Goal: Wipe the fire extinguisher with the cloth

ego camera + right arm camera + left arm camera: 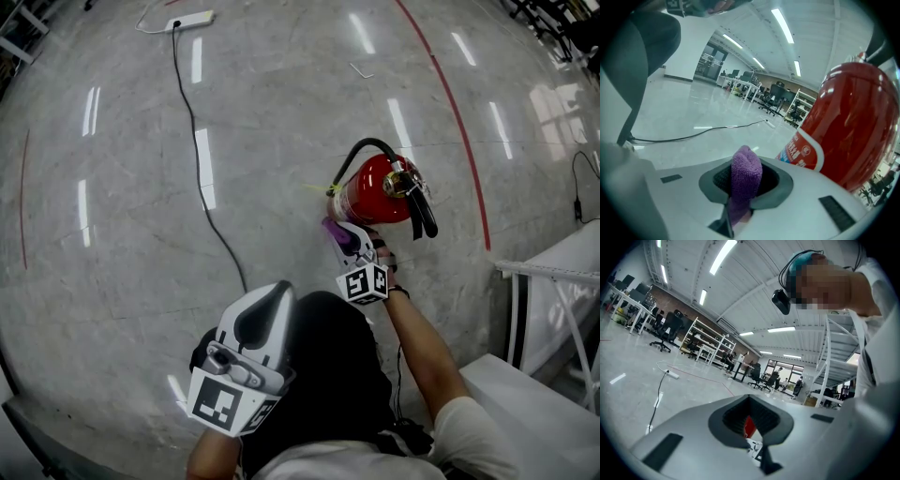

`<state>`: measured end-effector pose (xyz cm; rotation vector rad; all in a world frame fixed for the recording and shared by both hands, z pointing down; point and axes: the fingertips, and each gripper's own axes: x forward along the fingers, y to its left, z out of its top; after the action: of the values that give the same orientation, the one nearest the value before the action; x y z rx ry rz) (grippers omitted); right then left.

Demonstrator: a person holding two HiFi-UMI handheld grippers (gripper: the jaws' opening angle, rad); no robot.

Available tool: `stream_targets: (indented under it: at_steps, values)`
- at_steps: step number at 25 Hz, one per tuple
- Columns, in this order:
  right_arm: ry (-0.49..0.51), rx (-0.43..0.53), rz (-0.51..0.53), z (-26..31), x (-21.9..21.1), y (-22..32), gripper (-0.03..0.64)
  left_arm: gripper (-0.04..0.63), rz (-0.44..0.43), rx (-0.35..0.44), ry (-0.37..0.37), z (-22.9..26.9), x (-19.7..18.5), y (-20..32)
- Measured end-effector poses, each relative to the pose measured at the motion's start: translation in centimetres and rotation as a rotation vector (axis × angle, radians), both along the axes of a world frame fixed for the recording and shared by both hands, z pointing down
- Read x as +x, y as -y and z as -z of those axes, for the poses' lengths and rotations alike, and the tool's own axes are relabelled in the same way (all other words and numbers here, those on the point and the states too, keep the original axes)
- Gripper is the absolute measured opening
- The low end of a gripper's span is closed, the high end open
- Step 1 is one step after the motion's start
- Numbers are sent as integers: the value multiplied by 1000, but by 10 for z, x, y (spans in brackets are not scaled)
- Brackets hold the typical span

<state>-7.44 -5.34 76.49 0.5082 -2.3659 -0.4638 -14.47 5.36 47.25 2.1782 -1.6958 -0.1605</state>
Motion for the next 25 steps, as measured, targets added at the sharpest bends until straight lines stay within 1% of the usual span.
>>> stream_targets:
  at_steps: [4,14,22,25]
  values:
    - [38,17,-12,27,4,-1,67,3,-1,3,-3,3,1,3]
    - [123,103,-36,110,13,4,67,3,-4,22,-21,14,4,10]
    - [156,166,-39,151,12,4,67,3,-10,41,-21,27,4,17]
    - [185,179,-46,170,15,4,67,3,-5,49,-18,31,2,17]
